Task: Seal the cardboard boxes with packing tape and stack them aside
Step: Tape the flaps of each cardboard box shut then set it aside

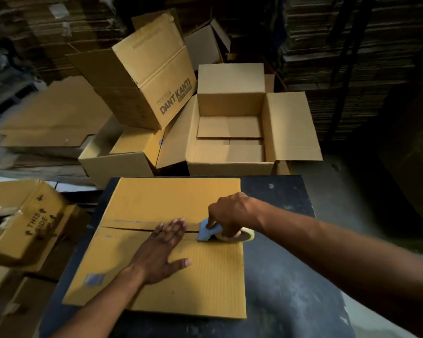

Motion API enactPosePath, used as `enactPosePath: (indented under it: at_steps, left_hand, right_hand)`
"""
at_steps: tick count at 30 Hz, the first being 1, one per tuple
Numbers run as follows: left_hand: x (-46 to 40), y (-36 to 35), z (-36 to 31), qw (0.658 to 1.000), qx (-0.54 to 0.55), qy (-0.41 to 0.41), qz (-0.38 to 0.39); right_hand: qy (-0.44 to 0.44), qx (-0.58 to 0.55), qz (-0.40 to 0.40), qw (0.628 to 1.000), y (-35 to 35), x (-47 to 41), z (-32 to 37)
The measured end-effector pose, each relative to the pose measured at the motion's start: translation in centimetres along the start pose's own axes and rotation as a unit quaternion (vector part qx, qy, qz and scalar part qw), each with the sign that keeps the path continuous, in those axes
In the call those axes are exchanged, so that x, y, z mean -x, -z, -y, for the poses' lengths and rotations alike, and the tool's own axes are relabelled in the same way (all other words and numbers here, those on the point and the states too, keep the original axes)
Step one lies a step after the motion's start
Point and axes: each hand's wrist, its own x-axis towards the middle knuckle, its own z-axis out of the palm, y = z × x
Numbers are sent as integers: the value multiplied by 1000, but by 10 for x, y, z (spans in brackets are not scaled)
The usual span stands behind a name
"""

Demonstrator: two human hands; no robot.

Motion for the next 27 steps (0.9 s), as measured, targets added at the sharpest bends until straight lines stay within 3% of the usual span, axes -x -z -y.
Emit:
enactPosePath:
  at_steps: [8, 15, 20, 27]
  left_hand:
    - [0, -5, -2, 1000, -8, 12, -2]
    - [4, 2, -11, 999, 6, 19, -31]
    - [-15, 16, -83, 1000, 12, 9, -9]
    - [-47, 2, -164, 974, 117, 191, -35]
  right_hand:
    - [-5, 29, -29, 999, -19, 37, -22]
    - [-38, 14, 5, 999, -38, 42, -36]
    - [-24, 39, -32, 998, -43, 44, -36]
    - [8, 34, -63, 997, -53, 46, -44]
